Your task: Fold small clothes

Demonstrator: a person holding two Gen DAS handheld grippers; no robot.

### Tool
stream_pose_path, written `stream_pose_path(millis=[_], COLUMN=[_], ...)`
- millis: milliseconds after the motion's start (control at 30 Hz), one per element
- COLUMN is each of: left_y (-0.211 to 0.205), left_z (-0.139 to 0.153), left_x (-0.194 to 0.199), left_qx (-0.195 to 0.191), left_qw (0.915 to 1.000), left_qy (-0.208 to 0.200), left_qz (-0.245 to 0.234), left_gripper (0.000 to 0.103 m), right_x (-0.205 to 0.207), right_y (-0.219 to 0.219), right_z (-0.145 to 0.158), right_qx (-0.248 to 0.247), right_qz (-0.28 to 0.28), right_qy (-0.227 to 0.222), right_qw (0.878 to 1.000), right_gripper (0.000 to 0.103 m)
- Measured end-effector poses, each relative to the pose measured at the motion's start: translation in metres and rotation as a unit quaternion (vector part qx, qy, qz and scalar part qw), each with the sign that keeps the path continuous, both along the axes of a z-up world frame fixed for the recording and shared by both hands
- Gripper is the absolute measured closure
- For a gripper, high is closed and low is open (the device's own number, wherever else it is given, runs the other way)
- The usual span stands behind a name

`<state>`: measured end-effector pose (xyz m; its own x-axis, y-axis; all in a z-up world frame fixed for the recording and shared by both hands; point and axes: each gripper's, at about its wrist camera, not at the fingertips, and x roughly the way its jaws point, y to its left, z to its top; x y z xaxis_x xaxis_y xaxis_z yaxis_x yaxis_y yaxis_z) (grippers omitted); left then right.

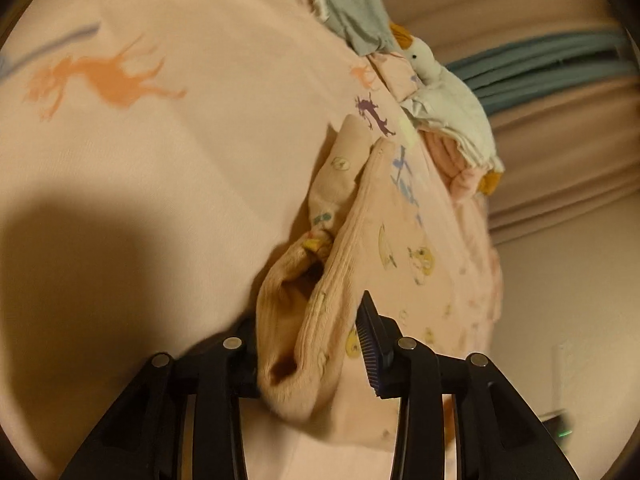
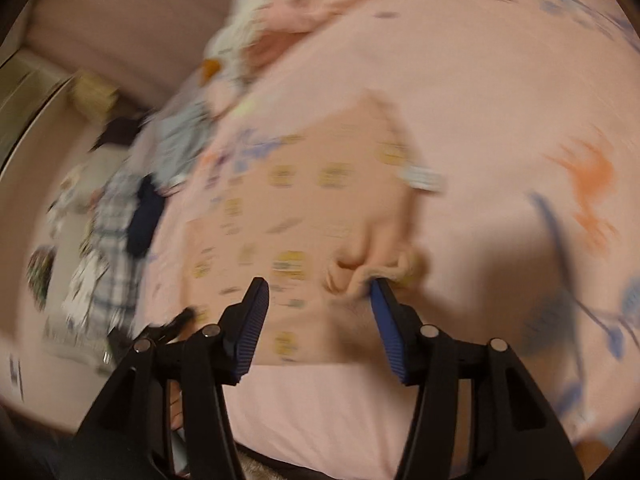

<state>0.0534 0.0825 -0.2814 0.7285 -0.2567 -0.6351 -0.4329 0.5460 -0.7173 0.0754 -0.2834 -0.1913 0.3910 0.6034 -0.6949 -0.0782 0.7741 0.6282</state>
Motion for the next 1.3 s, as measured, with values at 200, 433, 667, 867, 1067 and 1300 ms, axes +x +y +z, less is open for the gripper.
stream_pose_path(millis=[200,433,667,867,1067,1300], left_y=[-0.010,-0.067,-0.225,-0.222,-0.168,-0.133], left_z=[0.015,0.078,0.070,0.056,0.095,0.047], left_x=[0.013,0.042,0.076,0.065,0.027,0.025], left_qx=[0.039,0.135,0.133,0.101,0.189,0.135], left_qw=[0.9990,0.9805,0.9245,0.9213,0.9333,0.9529], left_qy=[-0.022,-0.108,-0.107,-0.024,-0.088,-0.024], left_qz=[-0.003,-0.094,-0.341,-0.375,-0.292,-0.271], left_gripper=[0.098,0.098,0.098,0.091,0.033,0.033], right_x=[0.040,0.058,0.060,0.070,0.070,0.089], right_y=[0.070,0.048,-0.094,-0.093,-0.061,-0.043], right_z=[-0.042,-0.056,-0.006,-0.042,-0.039,-0.060], right_qx=[0.054,0.091,0.161,0.192,0.142,0.069], right_qz=[0.107,0.077,-0.087,-0.068,-0.006,-0.018], right_qy=[0.045,0.069,-0.052,0.057,0.068,0.102], right_qw=[0.992,0.990,0.982,0.977,0.987,0.992], right_gripper=[0.100,0.092,0.085,0.042,0.042,0.043])
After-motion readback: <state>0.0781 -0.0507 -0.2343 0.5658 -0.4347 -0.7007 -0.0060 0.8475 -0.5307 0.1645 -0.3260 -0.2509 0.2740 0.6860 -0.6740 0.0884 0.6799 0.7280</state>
